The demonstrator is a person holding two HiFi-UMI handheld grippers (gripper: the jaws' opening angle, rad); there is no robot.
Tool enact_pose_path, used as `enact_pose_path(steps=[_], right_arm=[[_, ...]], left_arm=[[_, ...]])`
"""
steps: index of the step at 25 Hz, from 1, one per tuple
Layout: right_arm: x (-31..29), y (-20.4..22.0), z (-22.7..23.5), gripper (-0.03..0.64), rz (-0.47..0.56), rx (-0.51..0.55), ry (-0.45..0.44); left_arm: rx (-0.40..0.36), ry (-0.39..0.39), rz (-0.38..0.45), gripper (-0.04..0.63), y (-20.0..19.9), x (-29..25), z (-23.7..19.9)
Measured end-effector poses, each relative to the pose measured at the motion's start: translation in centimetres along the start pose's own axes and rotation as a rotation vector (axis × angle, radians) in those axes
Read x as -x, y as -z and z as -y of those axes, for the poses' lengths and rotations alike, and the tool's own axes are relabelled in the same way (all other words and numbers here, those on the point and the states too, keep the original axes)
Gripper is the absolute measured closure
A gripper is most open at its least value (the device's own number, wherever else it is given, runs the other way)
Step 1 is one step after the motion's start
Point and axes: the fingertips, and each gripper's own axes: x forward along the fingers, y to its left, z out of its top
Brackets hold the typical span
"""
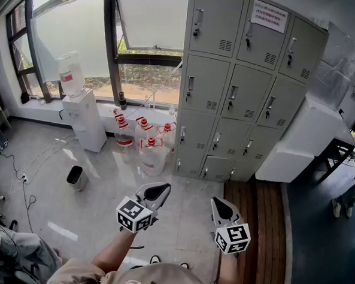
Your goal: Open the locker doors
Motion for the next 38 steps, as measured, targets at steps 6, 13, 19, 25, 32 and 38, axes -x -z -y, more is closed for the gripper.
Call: enact_pose_path(steps=[6,13,19,25,32,38], right_arm=[[-2.4,-0.6,0.5,0.606,0.011,0.021,-0.011],[-5.7,-1.4,-0.4,0.606,0.013,0.026,-0.025],[-10.3,-3.8,-1.1,0.606,0.034,0.067,-0.028],[-15.4,-7.3,-0.9,0.606,0.083,0.092,-0.038],[-24.6,-10.5,4.6,0.606,0.160,0.111,-0.085],[-32.4,-13.3,12.6,0.606,0.198,0.137,-0.143]], left_arm=[[-0.040,0.009,0.031,0.588,-1.2,-1.3,-1.0],[-0.036,0.012,0.020,0.588,-1.2,-1.5,-4.2],[-0.065,0.027,0.035,0.588,-3.3,-1.5,-7.1],[-0.045,0.003,0.024,0.588,-3.0,-1.9,-12.2],[-0.071,-0.010,0.051,0.588,-5.5,-9.0,-19.4],[-0.087,-0.044,0.051,0.588,-7.8,-18.2,-25.1]])
